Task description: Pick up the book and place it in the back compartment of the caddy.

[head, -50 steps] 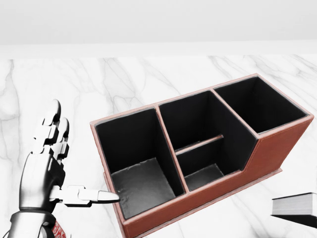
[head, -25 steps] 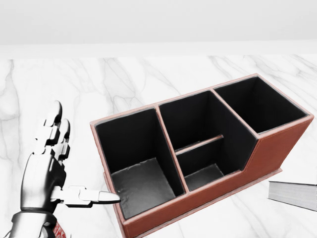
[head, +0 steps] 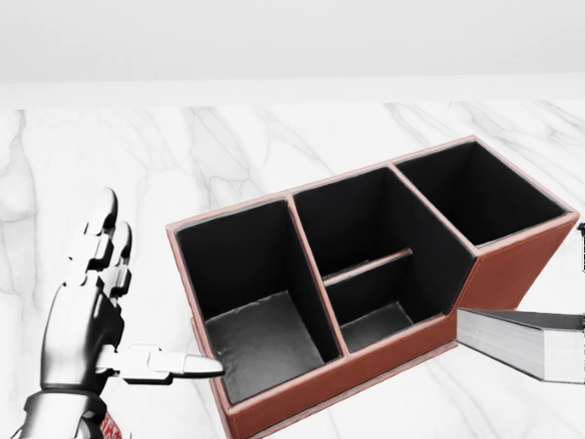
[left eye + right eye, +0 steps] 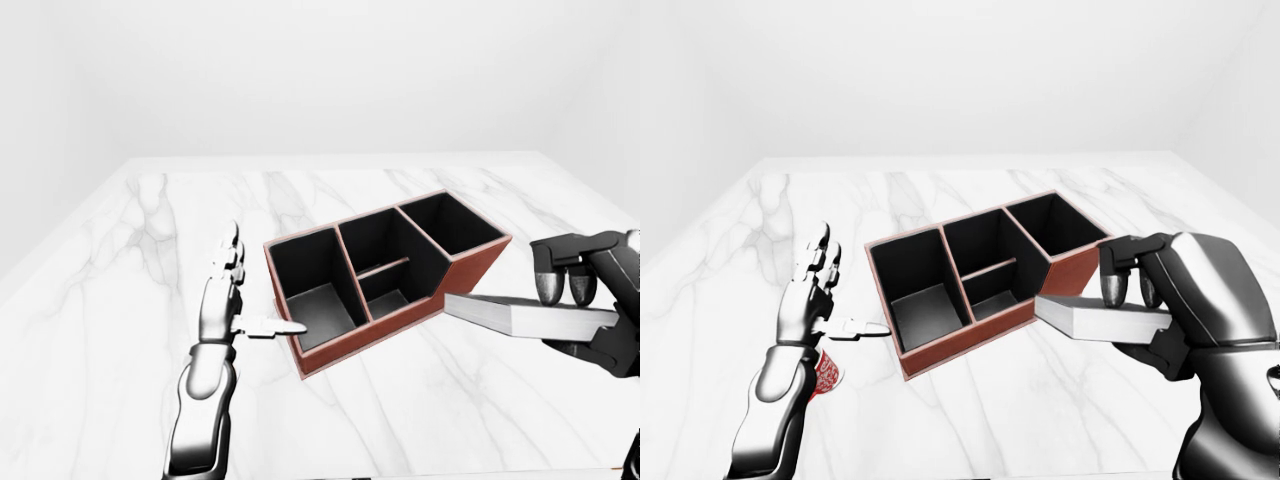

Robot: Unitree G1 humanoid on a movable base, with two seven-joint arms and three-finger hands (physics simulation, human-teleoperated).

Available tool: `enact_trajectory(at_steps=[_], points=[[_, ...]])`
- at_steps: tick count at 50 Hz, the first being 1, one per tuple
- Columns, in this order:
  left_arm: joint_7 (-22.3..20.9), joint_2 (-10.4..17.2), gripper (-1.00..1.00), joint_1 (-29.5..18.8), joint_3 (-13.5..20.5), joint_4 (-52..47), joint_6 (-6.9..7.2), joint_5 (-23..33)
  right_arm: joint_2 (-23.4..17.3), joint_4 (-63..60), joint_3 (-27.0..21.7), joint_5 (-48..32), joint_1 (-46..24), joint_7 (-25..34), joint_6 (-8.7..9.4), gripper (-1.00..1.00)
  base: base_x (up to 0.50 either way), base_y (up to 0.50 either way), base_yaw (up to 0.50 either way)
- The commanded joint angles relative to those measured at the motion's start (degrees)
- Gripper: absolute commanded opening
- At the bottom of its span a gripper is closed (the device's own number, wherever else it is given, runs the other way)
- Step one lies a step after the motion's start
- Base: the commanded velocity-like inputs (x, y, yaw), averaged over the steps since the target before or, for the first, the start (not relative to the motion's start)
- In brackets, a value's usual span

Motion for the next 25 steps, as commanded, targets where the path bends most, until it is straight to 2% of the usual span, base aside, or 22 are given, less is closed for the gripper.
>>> enact_trajectory(at_steps=[1,8,25], points=[[-0.02,-0.03,1.00,0.10,-0.12,0.26,0.00,0.09,0.72,-2.30,3.82,-1.93,-1.63,-0.01,0.00,-1.00,0.00,0.00,0.00],[-0.02,-0.02,1.00,0.09,-0.12,0.05,0.00,0.08,2.05,-3.34,5.59,-3.03,-1.29,-0.01,0.00,-1.00,0.00,0.00,0.00],[-0.03,-0.07,1.00,0.30,-0.21,-0.56,0.00,0.14,2.46,-6.97,10.82,-5.74,-4.49,-0.01,0.00,-1.00,0.00,0.00,0.00]])
